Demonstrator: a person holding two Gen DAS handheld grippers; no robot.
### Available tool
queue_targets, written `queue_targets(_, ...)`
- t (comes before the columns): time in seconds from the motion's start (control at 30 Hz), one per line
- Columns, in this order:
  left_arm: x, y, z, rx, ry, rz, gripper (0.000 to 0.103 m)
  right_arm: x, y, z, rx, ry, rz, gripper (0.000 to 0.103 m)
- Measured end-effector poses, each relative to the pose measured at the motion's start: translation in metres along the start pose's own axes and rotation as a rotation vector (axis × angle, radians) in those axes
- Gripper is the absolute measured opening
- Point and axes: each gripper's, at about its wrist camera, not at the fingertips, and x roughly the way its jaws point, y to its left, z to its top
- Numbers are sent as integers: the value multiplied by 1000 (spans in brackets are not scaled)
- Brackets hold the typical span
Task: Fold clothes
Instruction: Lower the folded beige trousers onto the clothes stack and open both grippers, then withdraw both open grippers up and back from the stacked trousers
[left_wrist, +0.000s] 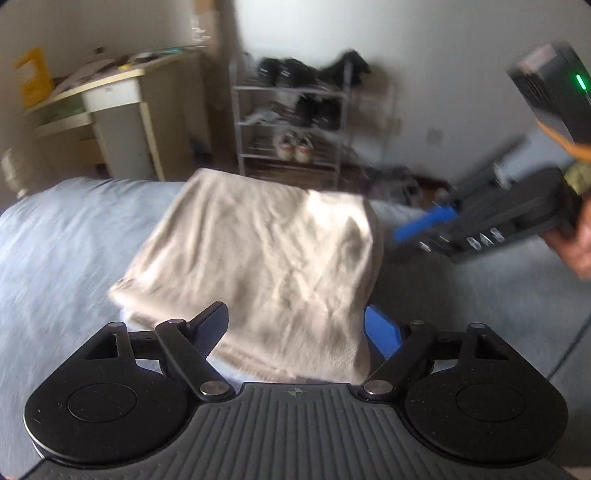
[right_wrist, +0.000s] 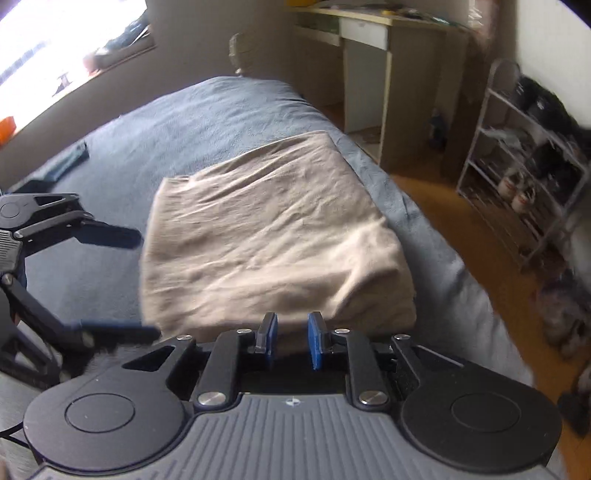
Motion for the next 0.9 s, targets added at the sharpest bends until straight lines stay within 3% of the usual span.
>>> queue_targets(0.2,-78,6,-29,-202,-68,87,88,-42,29,-38,121,53,-32,30)
queue_targets(0.33,-117,2,-53,-302,-117,128,93,-61,58,-63,166,43,-74,46)
queue_targets(0.53,-167,-6,-78,-466,-143,130,102,-95,94,-92,245,18,-77,52)
queue_targets(0.63,-181,-11,-83,-507,-141,141,103,-113,105,-101,264,-16,-93,69)
queue_targets(0.77,-192,-21,-86,-494,-137,179,103,-132,117,-108,265,-55,-114,77)
queue_targets(0.9,-192,-25,-87,-536,-123,167,103,-141,123,-113,284,-69,-125,83)
